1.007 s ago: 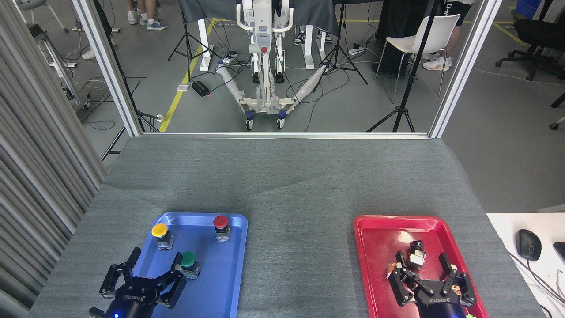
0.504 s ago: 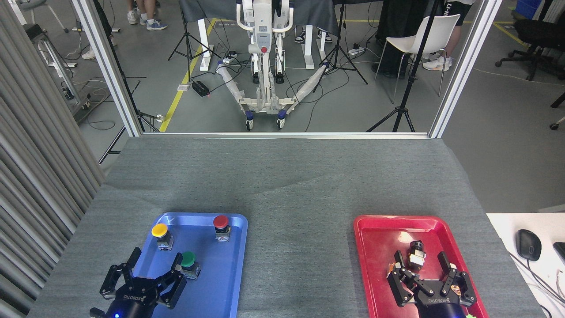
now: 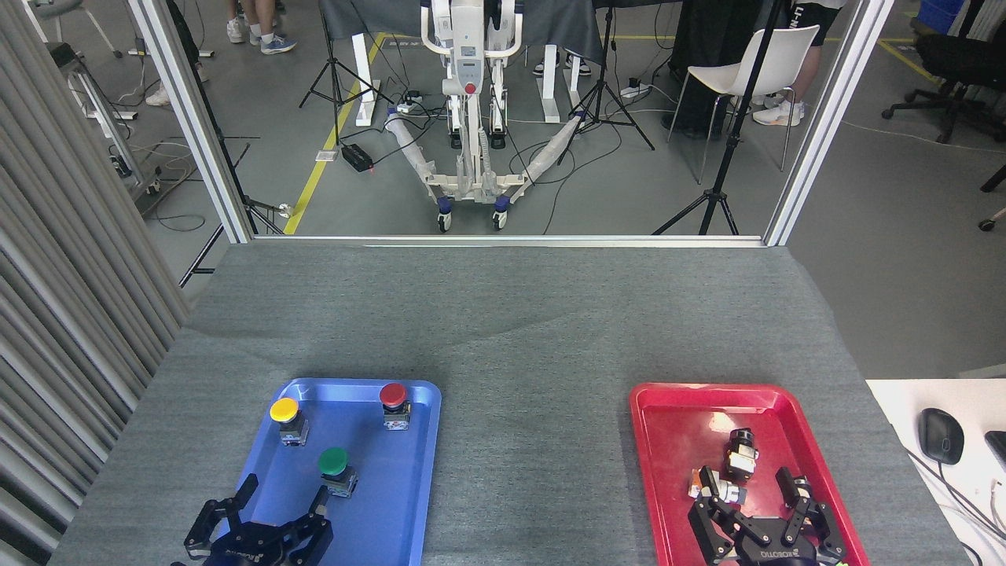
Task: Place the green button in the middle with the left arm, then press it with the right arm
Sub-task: 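Close the left gripper around the green button and lift it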
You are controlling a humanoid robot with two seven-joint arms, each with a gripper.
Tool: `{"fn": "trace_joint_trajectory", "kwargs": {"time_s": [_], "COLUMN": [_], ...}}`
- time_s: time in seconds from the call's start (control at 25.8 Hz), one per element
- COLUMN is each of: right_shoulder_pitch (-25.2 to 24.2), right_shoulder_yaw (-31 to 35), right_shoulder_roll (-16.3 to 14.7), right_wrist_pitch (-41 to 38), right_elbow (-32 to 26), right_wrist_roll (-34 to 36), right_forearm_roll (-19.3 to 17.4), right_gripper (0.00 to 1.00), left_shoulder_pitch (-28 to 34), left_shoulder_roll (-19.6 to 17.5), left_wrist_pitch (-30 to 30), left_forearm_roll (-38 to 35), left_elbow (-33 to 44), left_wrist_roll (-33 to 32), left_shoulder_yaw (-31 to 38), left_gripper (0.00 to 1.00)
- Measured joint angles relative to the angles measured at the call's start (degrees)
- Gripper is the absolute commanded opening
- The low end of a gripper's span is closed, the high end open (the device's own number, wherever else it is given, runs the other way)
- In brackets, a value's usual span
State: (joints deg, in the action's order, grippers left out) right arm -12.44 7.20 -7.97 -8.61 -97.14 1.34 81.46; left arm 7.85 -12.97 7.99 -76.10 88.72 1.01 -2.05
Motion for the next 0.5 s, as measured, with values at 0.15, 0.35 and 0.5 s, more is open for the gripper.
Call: {"fn": "trace_joint_trajectory", "kwargs": {"time_s": [0.15,0.35,0.5], "right_shoulder_pitch": [-0.36,-0.71,-0.63], "right_shoulder_yaw": [-0.07,-0.08,-0.13], "right_shoulder_roll": [0.01,-0.63,-0.98], "right_wrist_pitch": [0.11,0.40,1.67], "right_elbow": [-0.05,-0.07,-0.07], "right_wrist_roll": [-0.01,-0.13,-0.38], "right_forearm_roll": [0.06,0.05,-0.02], "right_gripper": [1.00,1.00,1.00], "left_shoulder_pitch": [-0.84,-4.67,-6.89], "left_shoulder_roll": [-0.30,0.30,1.17], "left_wrist_pitch": [0.16,0.25,0.39], "left_forearm_roll": [-0.01,-0.02,-0.02], "left_elbow": [-4.34,-10.62,-13.21], "left_wrist_roll": [-0.20,0.13,0.81], "left_shoulder_yaw": [-1.72,-4.03,-4.97], "left_gripper": [0.99,0.98,0.96]}}
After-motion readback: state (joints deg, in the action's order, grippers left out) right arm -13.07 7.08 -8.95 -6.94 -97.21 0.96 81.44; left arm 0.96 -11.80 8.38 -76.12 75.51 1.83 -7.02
